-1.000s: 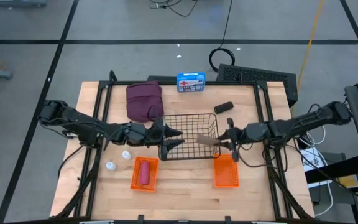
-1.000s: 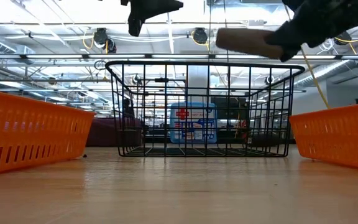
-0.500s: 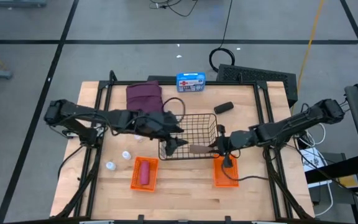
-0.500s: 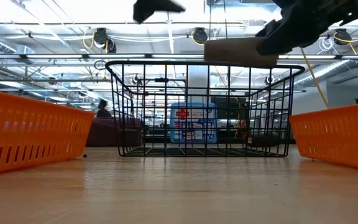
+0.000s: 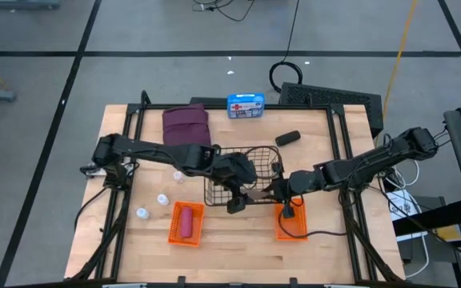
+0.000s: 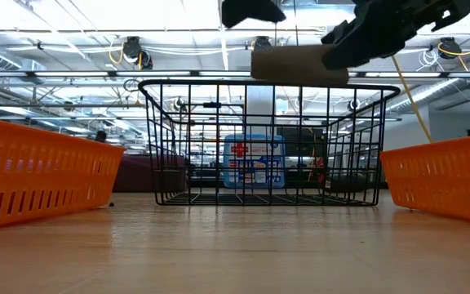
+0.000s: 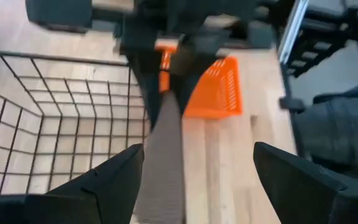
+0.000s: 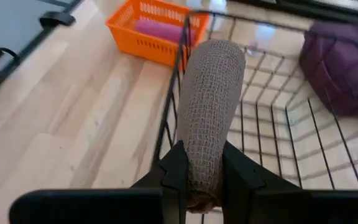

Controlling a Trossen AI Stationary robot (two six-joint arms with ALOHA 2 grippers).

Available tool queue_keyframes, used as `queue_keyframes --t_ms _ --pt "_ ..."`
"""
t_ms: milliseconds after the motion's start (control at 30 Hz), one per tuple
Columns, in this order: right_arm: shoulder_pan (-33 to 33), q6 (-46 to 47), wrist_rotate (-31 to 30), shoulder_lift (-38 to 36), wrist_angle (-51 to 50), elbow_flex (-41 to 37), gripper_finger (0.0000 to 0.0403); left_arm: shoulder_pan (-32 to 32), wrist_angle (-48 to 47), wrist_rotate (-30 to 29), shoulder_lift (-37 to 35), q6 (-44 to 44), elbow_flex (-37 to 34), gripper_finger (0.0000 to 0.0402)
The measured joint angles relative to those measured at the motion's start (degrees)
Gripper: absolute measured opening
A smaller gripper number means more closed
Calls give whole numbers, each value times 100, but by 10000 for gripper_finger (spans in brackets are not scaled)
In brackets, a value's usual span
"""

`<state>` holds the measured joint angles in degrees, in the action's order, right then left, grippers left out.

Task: Pick & Place Medicine items
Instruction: Put the brown bandage into the left orange basket

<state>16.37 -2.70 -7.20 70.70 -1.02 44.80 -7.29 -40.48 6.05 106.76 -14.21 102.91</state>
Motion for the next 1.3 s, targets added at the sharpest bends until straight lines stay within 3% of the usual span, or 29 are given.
queue_keyframes --t_ms 367,567,1067,1167,1300 --pt "23 -555 -25 -4 -10 241 48 47 -190 -5 17 43 55 312" --pt "26 -921 -346 -4 -1 421 48 52 -378 -8 132 -14 46 312" --pt "23 -1008 -326 0 100 454 48 147 -404 -12 272 -197 55 311" --pt "24 -1018 -326 0 92 454 48 160 -449 -19 312 -130 39 295" --pt "22 -1013 -331 0 84 454 48 155 -370 -107 280 -135 46 241"
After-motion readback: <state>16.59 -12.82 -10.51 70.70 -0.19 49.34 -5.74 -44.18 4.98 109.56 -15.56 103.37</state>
